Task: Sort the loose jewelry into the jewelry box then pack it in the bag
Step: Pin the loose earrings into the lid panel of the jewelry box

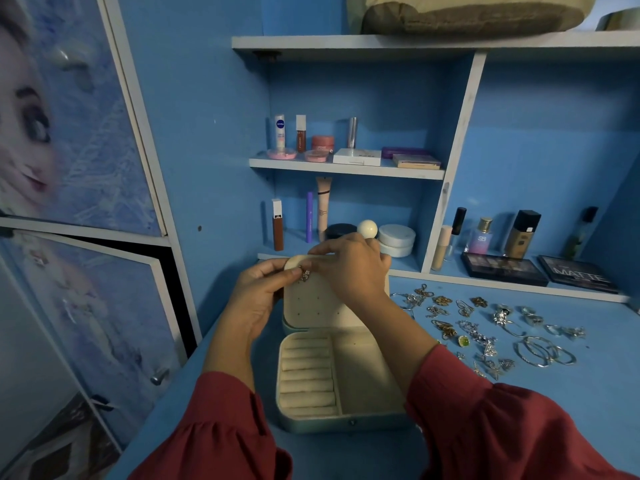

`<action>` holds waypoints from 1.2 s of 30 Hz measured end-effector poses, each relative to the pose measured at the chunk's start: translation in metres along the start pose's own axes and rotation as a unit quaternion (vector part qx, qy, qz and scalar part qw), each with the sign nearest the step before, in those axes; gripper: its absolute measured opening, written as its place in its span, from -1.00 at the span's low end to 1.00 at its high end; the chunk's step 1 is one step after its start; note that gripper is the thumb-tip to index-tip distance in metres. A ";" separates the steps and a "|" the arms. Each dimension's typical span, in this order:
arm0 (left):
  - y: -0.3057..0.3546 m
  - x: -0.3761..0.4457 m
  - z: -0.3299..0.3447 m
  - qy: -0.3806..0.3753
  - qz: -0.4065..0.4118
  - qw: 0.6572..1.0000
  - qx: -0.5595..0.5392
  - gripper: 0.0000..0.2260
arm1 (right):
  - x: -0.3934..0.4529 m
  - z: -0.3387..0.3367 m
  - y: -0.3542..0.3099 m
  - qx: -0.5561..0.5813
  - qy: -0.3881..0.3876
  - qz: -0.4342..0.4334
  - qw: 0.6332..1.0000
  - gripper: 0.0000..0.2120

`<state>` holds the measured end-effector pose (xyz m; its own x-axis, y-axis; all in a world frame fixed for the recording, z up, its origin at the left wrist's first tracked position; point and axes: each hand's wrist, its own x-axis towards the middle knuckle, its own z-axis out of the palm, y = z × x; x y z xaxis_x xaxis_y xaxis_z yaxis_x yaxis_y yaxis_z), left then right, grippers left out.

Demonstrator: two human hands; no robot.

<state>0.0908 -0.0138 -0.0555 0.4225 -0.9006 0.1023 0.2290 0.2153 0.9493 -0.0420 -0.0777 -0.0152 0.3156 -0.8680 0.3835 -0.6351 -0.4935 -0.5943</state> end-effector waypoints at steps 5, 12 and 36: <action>0.000 0.000 0.001 0.009 0.010 1.000 0.010 -0.87 | -0.003 0.000 -0.001 -0.016 0.008 -0.005 1.000 -0.73; 0.001 -0.001 0.003 0.011 0.022 1.000 0.009 -0.90 | -0.005 0.000 -0.001 -0.012 0.023 -0.007 1.000 -0.73; -0.001 0.003 0.006 0.040 0.017 0.998 0.039 -0.91 | -0.027 -0.099 0.123 0.046 -0.189 0.073 0.978 -0.94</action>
<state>0.0866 -0.0191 -0.0540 0.4983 -0.8595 0.1136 0.1451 0.2118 0.9665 -0.1988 -0.1092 -0.0291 0.4764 -0.8791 0.0114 -0.6317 -0.3513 -0.6911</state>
